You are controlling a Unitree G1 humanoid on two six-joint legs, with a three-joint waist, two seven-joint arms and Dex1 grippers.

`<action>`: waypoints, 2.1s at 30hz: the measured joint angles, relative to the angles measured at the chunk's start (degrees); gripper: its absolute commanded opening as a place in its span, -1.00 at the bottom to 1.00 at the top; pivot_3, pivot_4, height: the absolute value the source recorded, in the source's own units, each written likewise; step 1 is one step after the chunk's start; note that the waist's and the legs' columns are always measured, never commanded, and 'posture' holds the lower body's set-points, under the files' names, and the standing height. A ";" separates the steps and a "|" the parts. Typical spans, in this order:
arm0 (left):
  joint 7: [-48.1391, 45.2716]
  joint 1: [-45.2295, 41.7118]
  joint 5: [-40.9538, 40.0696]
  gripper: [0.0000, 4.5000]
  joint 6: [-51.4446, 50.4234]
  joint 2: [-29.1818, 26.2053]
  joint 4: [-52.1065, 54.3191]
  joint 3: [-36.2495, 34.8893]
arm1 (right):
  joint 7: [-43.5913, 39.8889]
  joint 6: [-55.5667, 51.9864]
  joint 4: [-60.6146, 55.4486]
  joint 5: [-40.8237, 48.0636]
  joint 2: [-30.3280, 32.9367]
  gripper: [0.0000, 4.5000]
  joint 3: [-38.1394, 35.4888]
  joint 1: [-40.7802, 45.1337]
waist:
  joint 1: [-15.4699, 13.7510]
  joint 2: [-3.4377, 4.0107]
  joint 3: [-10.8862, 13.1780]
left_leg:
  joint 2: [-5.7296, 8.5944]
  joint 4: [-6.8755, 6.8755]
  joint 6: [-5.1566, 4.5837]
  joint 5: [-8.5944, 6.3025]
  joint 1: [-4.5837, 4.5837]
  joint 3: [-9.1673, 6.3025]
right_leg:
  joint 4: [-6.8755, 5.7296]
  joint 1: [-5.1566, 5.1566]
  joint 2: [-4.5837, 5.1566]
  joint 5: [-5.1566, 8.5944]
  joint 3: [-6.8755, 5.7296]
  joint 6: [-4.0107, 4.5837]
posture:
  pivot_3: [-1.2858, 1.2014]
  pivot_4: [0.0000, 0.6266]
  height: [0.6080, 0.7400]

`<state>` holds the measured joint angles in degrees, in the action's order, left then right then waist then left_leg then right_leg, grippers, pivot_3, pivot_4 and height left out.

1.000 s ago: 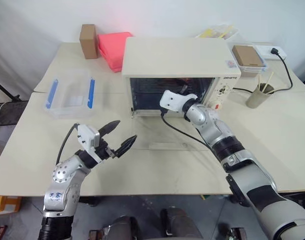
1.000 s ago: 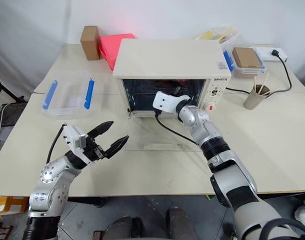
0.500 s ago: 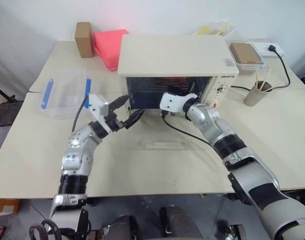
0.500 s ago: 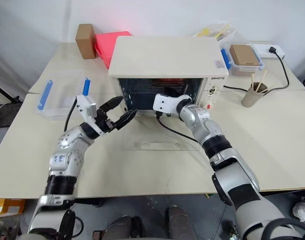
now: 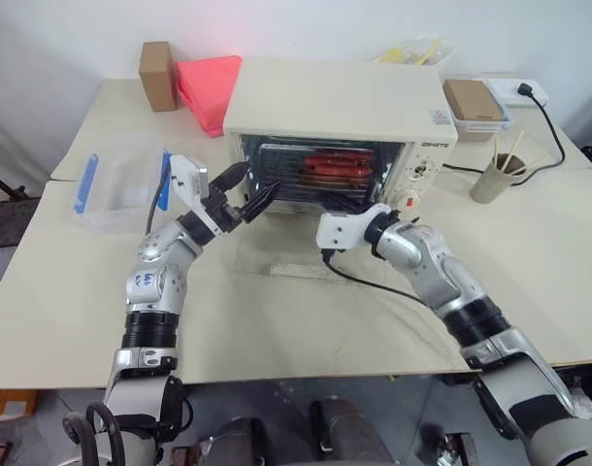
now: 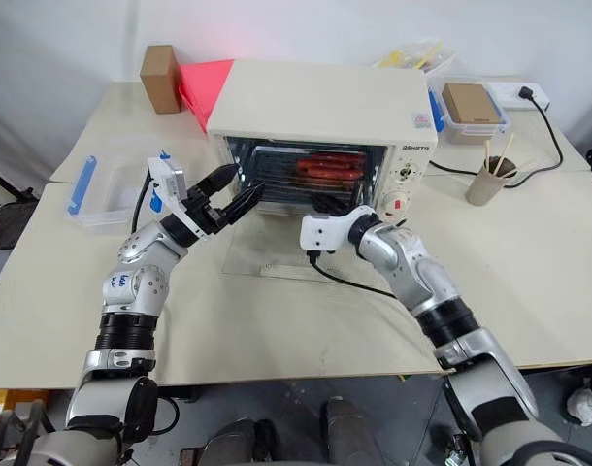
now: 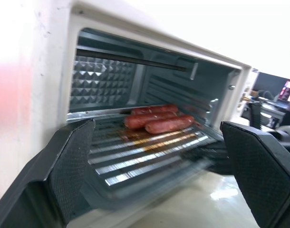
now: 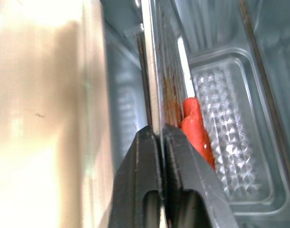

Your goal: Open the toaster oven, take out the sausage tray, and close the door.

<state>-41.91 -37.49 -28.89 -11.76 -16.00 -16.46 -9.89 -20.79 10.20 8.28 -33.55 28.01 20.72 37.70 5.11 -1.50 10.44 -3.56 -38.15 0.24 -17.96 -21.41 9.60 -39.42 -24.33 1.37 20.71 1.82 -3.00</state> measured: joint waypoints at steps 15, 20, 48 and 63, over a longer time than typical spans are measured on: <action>-3.49 3.58 -3.31 1.00 -6.76 -3.41 2.94 -1.52 | -8.16 -6.78 -26.55 -0.94 5.40 -0.96 -3.84 -20.10 | -1.83 -0.02 0.01 | 0.03 -0.13 0.00 0.00 0.02 0.10 | 0.02 0.02 0.00 0.00 0.06 0.01 | 0.03 -0.52 1.00; -4.07 4.78 -5.36 1.00 -11.58 -6.47 6.91 -2.25 | -9.34 -6.54 -29.69 -0.89 6.11 -0.96 -4.63 -22.98 | -1.65 -0.02 0.01 | 0.01 -0.10 0.01 0.01 0.11 0.19 | -0.04 0.00 -0.01 0.02 0.08 0.04 | 0.03 -0.52 1.00; 19.91 -1.26 -35.93 0.66 -80.70 -11.19 0.13 -23.73 | -9.07 11.41 -14.56 2.49 3.26 -0.96 -1.12 -7.47 | -1.57 -0.17 0.08 | 0.00 -0.48 0.01 0.01 0.12 0.07 | -0.36 0.01 0.03 0.06 0.00 0.11 | 0.03 -0.52 1.00; 29.09 -3.77 -41.59 -1.00 -81.00 -6.95 -6.64 -29.58 | -12.33 13.32 -13.20 8.77 2.58 -0.74 -1.05 -7.45 | -1.68 -0.18 0.09 | 0.00 -0.58 0.01 0.01 0.11 0.06 | -0.42 0.02 0.04 0.06 0.00 0.12 | 0.03 -0.52 1.00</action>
<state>-12.82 -41.26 -70.49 -92.76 -22.94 -23.09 -39.48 -33.13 23.52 -4.92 -24.78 30.59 19.67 30.25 3.43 -1.69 10.53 -3.56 -38.73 0.26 -17.95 -21.29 9.66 -39.84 -24.32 1.41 20.77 1.82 -2.88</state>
